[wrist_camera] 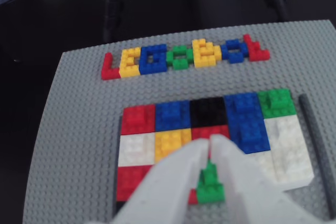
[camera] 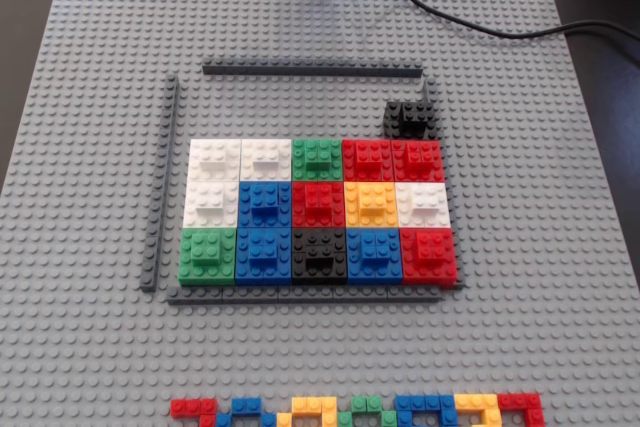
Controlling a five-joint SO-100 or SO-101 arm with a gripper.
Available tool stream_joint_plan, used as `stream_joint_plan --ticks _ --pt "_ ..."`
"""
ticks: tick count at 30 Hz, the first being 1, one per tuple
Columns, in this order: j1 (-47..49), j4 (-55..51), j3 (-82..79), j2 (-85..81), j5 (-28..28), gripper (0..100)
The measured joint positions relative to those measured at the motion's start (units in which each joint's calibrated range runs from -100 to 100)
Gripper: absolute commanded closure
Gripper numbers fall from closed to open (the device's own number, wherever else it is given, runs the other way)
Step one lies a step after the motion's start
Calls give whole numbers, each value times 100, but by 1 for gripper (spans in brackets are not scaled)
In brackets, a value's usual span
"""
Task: Grab the cube and place it into the grid
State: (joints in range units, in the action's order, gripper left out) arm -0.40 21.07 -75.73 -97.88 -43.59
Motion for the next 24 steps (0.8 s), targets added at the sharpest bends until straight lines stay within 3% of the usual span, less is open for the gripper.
stream_joint_plan --ticks 12,24 --pt "-7 376 -1906 -8 44 100" --pt "109 205 -2365 -8 -147 100"
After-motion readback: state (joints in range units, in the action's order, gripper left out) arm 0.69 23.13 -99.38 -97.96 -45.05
